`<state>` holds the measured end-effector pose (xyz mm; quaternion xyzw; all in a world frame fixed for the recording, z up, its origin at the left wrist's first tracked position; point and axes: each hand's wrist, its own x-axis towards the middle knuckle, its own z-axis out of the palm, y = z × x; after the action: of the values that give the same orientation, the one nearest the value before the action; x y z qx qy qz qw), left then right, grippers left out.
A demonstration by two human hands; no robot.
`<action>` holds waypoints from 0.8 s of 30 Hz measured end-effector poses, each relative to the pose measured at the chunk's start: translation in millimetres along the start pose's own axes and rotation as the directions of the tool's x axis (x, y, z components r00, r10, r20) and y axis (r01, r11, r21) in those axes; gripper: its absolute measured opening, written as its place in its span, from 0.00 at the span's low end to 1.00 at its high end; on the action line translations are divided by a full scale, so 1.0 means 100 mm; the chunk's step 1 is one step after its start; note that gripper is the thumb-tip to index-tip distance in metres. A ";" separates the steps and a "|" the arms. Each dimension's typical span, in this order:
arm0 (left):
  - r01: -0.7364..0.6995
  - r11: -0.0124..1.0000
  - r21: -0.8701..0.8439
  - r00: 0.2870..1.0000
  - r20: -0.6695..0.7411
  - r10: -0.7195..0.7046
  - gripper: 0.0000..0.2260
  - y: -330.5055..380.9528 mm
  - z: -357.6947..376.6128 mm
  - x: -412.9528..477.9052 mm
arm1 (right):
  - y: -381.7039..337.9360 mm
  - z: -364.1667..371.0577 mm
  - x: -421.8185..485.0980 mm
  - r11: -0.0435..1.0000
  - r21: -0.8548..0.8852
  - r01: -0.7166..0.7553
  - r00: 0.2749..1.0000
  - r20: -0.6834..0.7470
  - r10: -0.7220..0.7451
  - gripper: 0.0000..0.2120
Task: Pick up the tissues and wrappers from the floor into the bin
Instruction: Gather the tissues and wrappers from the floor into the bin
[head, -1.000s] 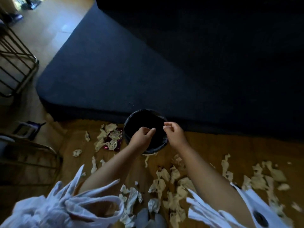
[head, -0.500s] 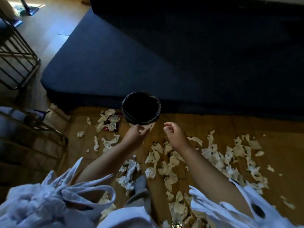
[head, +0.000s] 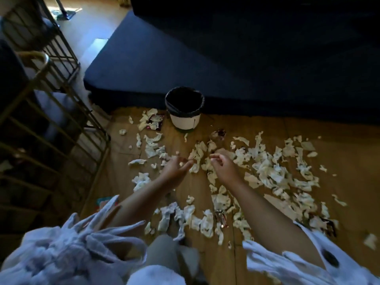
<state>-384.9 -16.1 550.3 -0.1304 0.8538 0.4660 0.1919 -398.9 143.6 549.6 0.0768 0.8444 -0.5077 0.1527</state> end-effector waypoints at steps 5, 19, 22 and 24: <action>-0.064 0.991 0.118 0.997 0.048 0.058 0.18 -0.47 -0.05 -0.57 | 0.17 0.41 -0.58 1.000 -0.001 0.011 1.000 0.012 -0.011 0.13; 0.033 0.975 0.221 0.997 0.066 -0.049 0.20 -2.55 -0.79 -1.68 | 0.64 2.32 -1.76 0.994 -0.110 -0.018 0.999 0.037 0.022 0.15; 0.130 0.981 0.147 0.990 0.035 -0.136 0.21 -3.09 -0.79 -1.71 | 0.80 2.75 -1.77 0.992 -0.126 -0.023 0.995 0.092 0.034 0.15; 0.199 0.976 0.084 0.980 0.007 -0.200 0.20 -3.43 -0.71 -1.68 | 0.94 3.02 -1.71 0.989 -0.146 -0.018 0.991 0.130 0.037 0.14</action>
<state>-111.6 -251.2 405.5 -0.2037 0.8536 0.4095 0.2494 -157.3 -73.1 396.2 0.0433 0.8658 -0.4470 0.2206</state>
